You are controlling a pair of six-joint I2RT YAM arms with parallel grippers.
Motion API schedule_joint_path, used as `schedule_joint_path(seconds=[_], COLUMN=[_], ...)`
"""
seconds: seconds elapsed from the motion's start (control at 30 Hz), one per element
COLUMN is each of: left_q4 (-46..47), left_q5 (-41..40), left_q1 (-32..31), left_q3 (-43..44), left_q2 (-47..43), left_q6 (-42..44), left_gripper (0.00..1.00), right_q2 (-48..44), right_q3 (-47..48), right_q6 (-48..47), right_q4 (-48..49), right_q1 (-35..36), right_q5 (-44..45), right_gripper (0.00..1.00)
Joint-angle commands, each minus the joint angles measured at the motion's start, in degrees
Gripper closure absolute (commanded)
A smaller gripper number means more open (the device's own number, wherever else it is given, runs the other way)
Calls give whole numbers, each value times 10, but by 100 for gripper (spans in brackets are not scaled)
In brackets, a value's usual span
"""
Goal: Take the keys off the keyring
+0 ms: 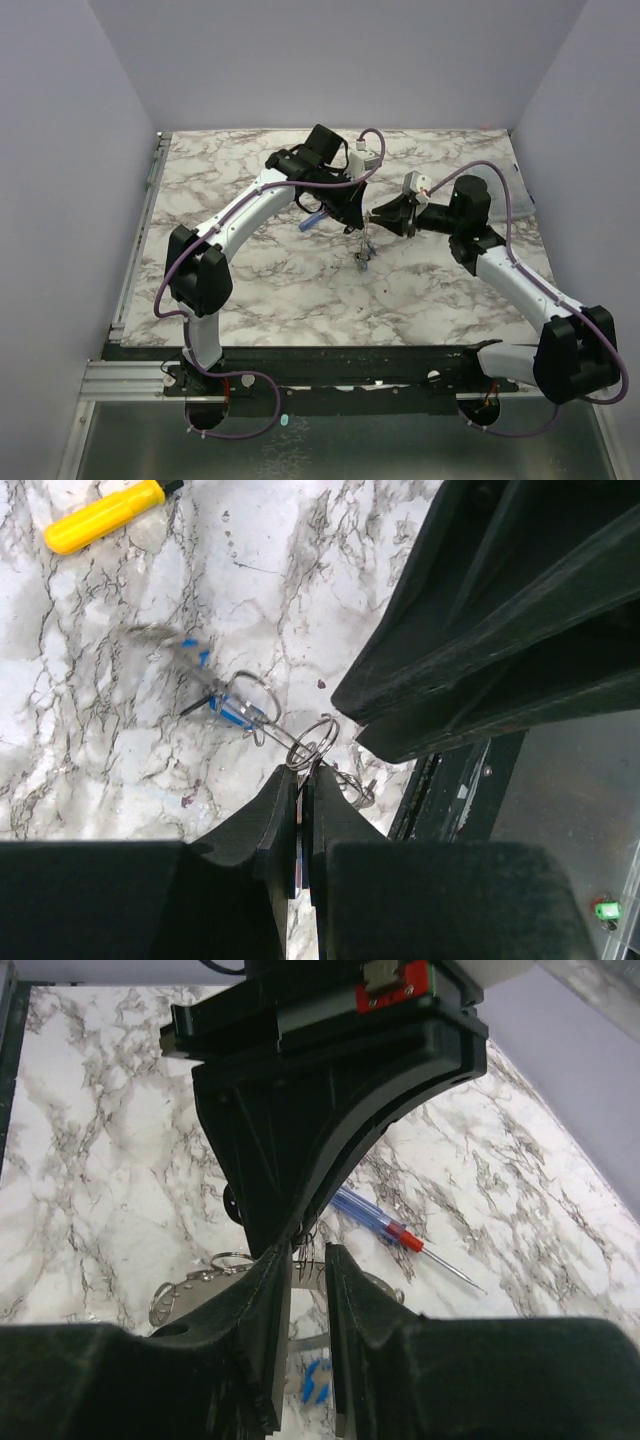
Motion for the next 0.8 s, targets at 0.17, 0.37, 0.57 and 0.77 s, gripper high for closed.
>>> schedule_joint_path(seconds=[0.17,0.37,0.57,0.77], left_q4=[2,2,1,1], left_q5=[-16,-10,-10,-8], left_q1=[3,2,-3,-5], left_q3=[26,32,31,28], left_q2=[-22,-15,-14,-14], left_q6=[14,13,14,13], left_gripper=[100,100,100,100], right_q2=[-23,-19,0,20], right_q3=[105,142,174,199], right_q6=[-69,-96,-121,-126], right_q4=[-296,-375,-397,-405], right_q1=[3,4,12,28], right_q5=[36,50,79,102], right_gripper=[58,54,54,54])
